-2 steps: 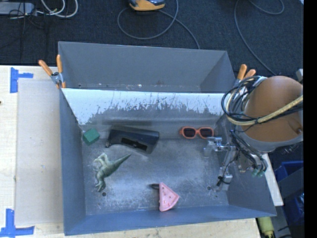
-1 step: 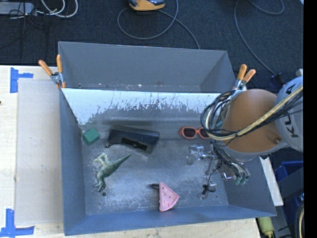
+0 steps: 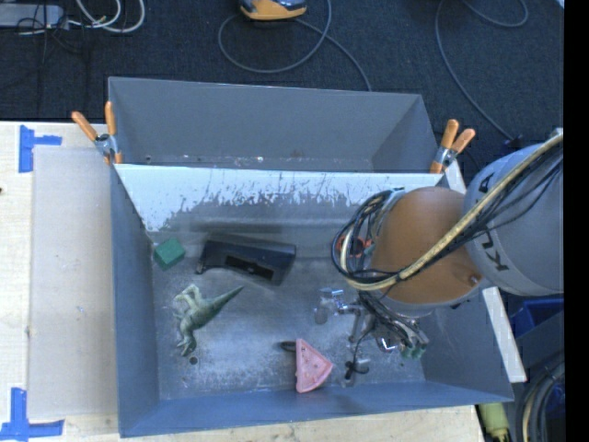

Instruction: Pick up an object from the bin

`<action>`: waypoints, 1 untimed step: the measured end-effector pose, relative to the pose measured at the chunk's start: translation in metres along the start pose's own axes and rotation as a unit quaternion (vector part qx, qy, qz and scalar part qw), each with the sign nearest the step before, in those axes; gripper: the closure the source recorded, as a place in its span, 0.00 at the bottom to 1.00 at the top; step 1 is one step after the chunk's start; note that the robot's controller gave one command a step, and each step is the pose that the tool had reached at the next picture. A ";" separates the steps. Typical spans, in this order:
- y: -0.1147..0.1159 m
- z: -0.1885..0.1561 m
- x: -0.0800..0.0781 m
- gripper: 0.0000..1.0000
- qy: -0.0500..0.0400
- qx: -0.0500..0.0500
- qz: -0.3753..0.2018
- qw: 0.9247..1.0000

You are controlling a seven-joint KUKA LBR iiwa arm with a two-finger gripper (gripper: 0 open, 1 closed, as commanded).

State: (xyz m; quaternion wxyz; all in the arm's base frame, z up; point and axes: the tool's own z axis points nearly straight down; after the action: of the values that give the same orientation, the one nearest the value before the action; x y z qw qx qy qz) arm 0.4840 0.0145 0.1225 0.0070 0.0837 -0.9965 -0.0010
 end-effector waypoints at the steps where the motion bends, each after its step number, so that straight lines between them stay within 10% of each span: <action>1: 0.046 -0.019 -0.004 0.00 -0.005 0.001 -0.033 0.999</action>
Offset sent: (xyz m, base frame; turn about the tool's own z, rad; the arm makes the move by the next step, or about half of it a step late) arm -0.0010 0.0486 -0.0525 -0.8121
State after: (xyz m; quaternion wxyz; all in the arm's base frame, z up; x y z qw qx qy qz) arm 0.4803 0.0604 0.1413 0.0014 0.1163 -0.9932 -0.0005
